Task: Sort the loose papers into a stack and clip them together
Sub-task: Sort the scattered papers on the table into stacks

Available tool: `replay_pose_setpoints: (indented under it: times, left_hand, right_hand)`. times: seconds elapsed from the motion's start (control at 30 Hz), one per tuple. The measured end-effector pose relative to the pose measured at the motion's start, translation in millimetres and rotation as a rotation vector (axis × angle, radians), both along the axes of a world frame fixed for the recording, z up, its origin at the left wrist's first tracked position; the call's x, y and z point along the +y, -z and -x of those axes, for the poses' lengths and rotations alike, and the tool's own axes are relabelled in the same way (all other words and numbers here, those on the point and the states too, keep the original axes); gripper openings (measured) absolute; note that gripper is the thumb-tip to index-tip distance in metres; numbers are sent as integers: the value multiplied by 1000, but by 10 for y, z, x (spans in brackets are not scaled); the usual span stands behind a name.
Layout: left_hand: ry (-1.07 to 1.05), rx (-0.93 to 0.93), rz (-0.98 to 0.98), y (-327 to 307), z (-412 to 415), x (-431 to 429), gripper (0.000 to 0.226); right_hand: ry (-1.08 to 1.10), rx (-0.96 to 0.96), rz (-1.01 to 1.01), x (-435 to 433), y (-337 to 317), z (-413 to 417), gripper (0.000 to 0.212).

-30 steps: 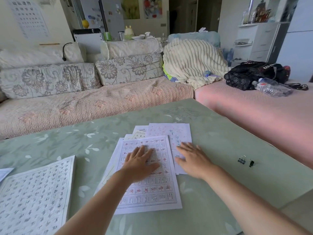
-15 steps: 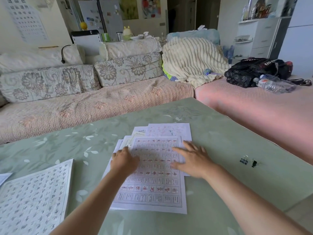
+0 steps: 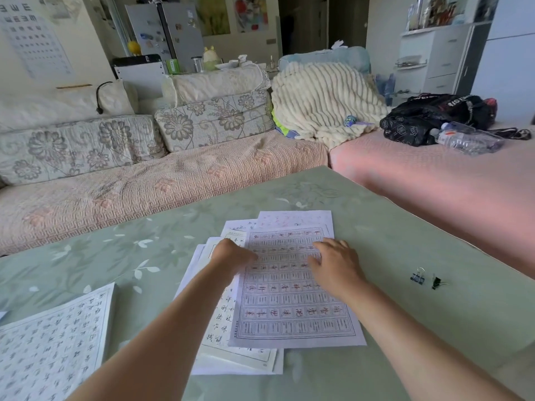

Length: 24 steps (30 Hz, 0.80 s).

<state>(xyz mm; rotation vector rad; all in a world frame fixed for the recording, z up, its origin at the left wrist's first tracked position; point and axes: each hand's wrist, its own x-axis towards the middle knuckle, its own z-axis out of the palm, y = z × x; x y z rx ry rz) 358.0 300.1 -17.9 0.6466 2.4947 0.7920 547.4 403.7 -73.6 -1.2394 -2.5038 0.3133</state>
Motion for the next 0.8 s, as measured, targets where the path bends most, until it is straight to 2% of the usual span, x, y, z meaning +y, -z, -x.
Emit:
replay_pose_setpoints:
  times: [0.2, 0.3, 0.4, 0.53, 0.63, 0.73, 0.8]
  left_hand:
    - [10, -8, 48, -37, -43, 227, 40]
    - [-3, -45, 13, -26, -43, 281, 40]
    - [4, -123, -52, -28, -62, 284, 47]
    - [-28, -270, -251, -82, -66, 268, 30]
    - [-42, -357, -306, -89, -8, 141, 24]
    - [17, -290, -368, -3, 60, -81, 21]
    - [22, -236, -418, 41, 104, -258, 19]
  right_hand:
    - [-22, -3, 18, 8, 0, 11, 53]
    - [-24, 4, 23, 12, -6, 13, 54]
    - [-29, -7, 22, 2, 2, 14, 52]
    - [-31, 16, 47, -8, -6, 15, 54]
    - [-31, 43, 86, -7, -28, 6, 54]
    - [-24, 98, 121, -36, -59, 10, 68]
    - [-2, 237, 189, -77, -102, 25, 76]
